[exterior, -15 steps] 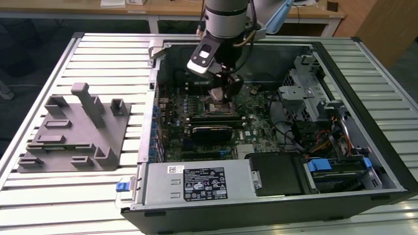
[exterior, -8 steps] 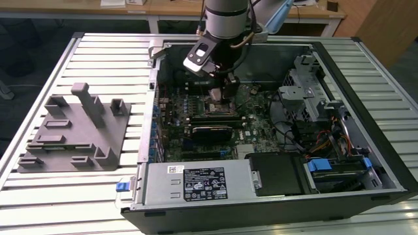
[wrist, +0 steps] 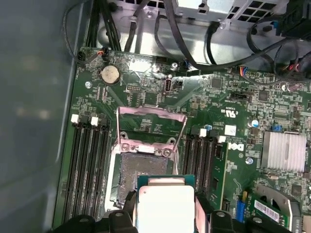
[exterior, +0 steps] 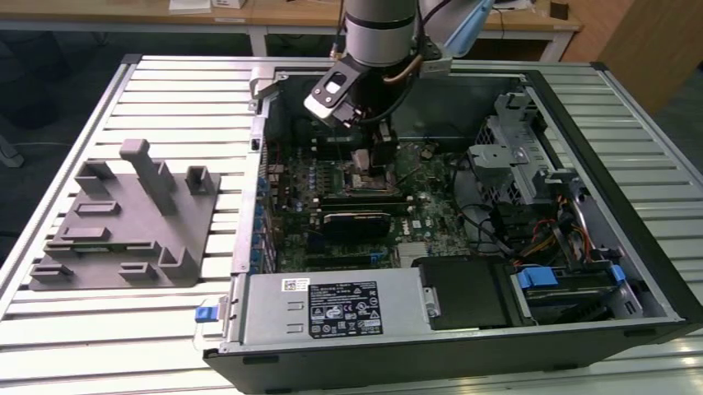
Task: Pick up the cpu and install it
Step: 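Place the cpu into insertion slot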
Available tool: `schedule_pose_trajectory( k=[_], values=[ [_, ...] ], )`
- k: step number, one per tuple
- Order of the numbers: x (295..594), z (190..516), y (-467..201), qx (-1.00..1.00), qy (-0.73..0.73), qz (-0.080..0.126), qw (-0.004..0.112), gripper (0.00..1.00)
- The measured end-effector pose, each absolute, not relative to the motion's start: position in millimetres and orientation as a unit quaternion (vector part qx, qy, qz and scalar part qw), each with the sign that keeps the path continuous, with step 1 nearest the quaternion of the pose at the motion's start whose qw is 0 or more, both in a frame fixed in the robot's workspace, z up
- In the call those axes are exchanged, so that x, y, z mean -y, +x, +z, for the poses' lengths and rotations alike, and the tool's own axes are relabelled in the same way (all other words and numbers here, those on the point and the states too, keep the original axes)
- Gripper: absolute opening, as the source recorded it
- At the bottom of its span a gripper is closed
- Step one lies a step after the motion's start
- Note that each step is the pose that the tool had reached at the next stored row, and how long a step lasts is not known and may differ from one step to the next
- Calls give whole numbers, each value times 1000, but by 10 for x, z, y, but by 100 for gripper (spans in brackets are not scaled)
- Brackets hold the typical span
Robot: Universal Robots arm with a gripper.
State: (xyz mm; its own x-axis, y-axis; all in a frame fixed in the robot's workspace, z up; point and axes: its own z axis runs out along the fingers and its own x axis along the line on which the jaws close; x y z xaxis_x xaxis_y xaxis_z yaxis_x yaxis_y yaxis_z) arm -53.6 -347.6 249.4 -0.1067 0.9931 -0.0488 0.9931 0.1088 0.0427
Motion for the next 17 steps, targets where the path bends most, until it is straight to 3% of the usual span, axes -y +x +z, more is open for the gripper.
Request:
schedule_pose_trajectory(
  k=[17],
  values=[
    [3461, 2394, -503, -730, 683, -1, 32, 55]
  ],
)
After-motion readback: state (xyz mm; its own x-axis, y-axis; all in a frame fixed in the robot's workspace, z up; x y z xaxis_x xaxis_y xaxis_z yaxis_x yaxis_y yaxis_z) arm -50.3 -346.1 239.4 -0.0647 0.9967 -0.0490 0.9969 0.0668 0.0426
